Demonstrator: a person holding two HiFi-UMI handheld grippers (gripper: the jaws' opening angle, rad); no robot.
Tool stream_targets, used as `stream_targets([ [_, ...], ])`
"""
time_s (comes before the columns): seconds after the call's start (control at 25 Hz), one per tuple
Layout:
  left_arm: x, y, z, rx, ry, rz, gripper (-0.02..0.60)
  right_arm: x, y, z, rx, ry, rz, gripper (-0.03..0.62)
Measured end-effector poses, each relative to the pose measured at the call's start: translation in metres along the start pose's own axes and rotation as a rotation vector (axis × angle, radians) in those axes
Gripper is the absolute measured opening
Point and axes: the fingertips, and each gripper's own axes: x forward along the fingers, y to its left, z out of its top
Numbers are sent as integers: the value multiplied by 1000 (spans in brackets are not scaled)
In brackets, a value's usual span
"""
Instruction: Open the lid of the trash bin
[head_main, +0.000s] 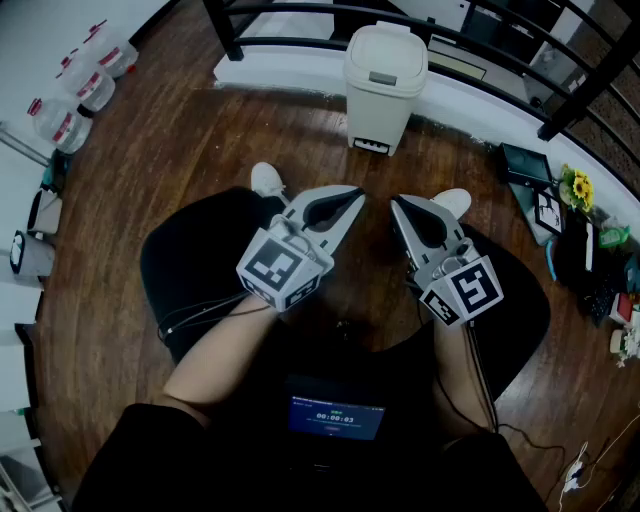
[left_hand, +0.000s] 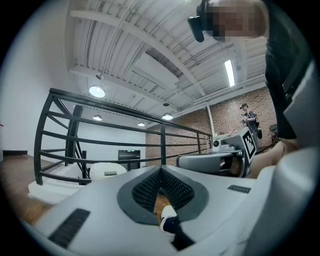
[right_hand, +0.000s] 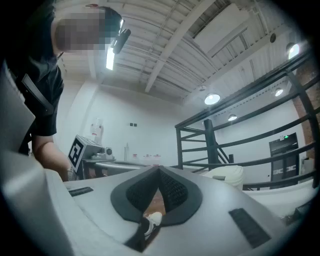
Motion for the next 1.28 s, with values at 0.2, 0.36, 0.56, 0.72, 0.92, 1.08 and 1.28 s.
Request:
stream_targets([
  [0.2,18,31,-1,11,22,0,34,27,-30,5,40,-1,-38,29],
  [0.36,39,59,3,61,33,-21,34,53,-52,7,31,11,-56,29],
  [0.56,66,100,8,76,52,-56,34,85,-85,9,25,40,-105,29],
  [0.72,99,134,12,75,51,-93,34,112,-119,9,24,53,-153,29],
  [0.92,148,176,17,50,43,-133,34,147,-167,3,21,68,-211,29],
  [1.08,181,203,13,30,43,-168,34,166,-203,-8,41,76,-262,29],
  [1.28,223,242,4,-57,54,-158,34,194,-241,-17,38,93,-300,29],
])
